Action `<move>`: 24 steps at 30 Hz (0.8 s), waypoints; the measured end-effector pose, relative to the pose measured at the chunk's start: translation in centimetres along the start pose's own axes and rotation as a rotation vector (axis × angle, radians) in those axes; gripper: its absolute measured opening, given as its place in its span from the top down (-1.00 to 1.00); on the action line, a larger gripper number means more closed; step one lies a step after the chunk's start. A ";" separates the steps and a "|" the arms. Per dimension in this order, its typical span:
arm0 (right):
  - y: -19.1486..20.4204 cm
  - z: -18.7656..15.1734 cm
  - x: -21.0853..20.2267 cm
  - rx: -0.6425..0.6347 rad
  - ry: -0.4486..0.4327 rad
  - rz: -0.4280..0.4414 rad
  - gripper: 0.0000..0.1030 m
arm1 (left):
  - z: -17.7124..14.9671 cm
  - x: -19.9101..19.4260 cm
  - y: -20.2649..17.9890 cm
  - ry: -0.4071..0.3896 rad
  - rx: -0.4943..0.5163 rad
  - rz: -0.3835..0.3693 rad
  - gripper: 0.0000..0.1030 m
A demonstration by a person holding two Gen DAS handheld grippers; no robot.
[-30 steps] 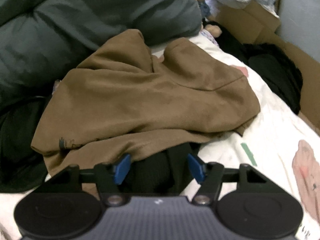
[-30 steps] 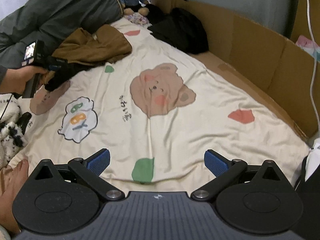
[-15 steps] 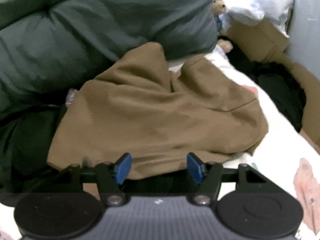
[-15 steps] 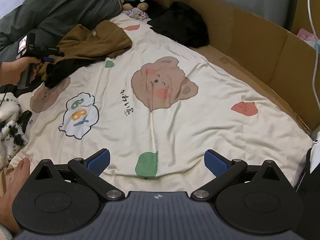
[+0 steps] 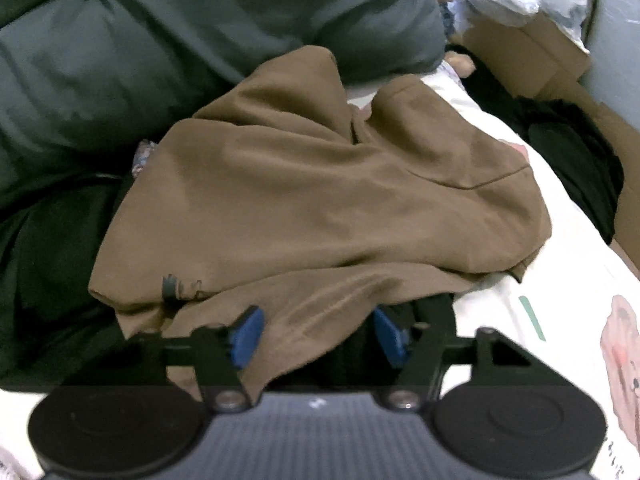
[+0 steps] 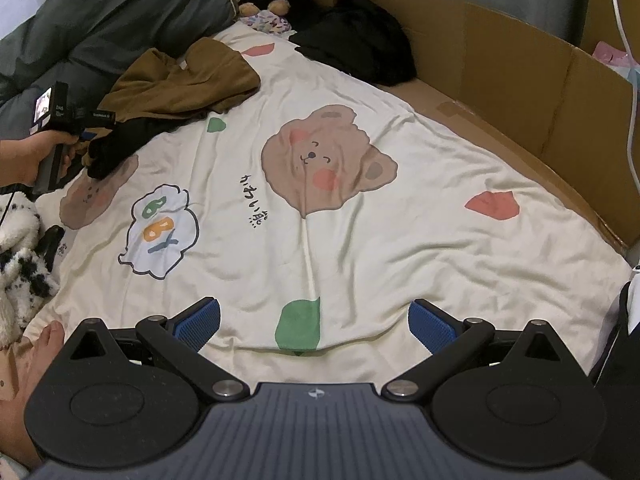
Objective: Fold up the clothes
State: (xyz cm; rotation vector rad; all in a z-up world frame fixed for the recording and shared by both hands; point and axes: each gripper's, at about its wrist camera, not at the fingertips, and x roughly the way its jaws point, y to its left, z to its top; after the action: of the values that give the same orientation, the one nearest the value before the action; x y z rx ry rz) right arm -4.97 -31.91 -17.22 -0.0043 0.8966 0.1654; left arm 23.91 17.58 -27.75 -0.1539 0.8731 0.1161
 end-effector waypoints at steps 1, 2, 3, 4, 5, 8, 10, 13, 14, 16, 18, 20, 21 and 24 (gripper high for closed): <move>0.0 0.0 0.0 0.003 0.001 0.001 -1.00 | 0.0 0.0 0.1 0.001 -0.011 0.009 0.24; -0.1 -0.1 0.1 0.008 0.004 0.002 -1.00 | 0.1 0.0 0.1 0.005 -0.029 0.017 0.39; -0.1 -0.1 0.1 0.014 0.006 0.003 -1.00 | 0.1 0.0 0.2 0.007 -0.047 0.014 0.44; -0.2 -0.1 0.1 0.020 0.008 0.005 -1.00 | 0.3 0.0 0.3 0.012 -0.064 0.007 0.47; -0.2 -0.1 0.1 0.026 0.009 0.006 -1.00 | 0.5 -0.1 0.4 0.017 -0.084 -0.002 0.50; -0.4 -0.1 0.0 0.045 0.009 0.011 -1.00 | 1.3 -0.7 0.5 -0.001 -0.117 -0.014 0.55; -0.4 0.0 -0.1 0.044 0.005 0.009 -1.00 | 1.7 -0.9 0.4 -0.005 -0.134 -0.023 0.60; -0.6 0.1 -0.1 0.050 0.004 0.004 -1.00 | 2.9 -1.3 -0.1 -0.009 -0.131 -0.060 0.78; -0.7 0.1 -0.2 0.056 0.003 0.003 -1.00 | 3.3 -1.4 -0.2 -0.017 -0.139 -0.083 0.84; -0.9 0.3 -0.3 0.064 -0.005 0.004 -1.00 | 3.8 -1.6 0.0 -0.022 -0.183 -0.121 0.87; -1.1 0.7 -0.6 0.069 -0.020 0.012 -0.99 | 4.1 -2.1 0.0 -0.025 -0.233 -0.197 0.89; -1.2 0.9 -0.9 0.069 -0.037 0.017 -0.99 | 4.1 -2.4 -0.5 -0.020 -0.229 -0.259 0.90; -1.2 1.0 -1.0 0.069 -0.043 0.018 -0.99 | 4.0 -2.5 -0.8 -0.014 -0.218 -0.281 0.90; -1.3 1.3 -1.1 0.073 -0.056 0.021 -0.99 | 3.2 -3.0 -2.4 0.019 -0.161 -0.340 0.90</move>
State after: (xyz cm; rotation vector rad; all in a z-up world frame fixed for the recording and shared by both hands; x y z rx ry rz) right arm -4.43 -33.21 -15.64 0.0772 0.8467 0.1513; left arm 24.80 15.69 -23.16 -0.4511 0.8447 -0.1332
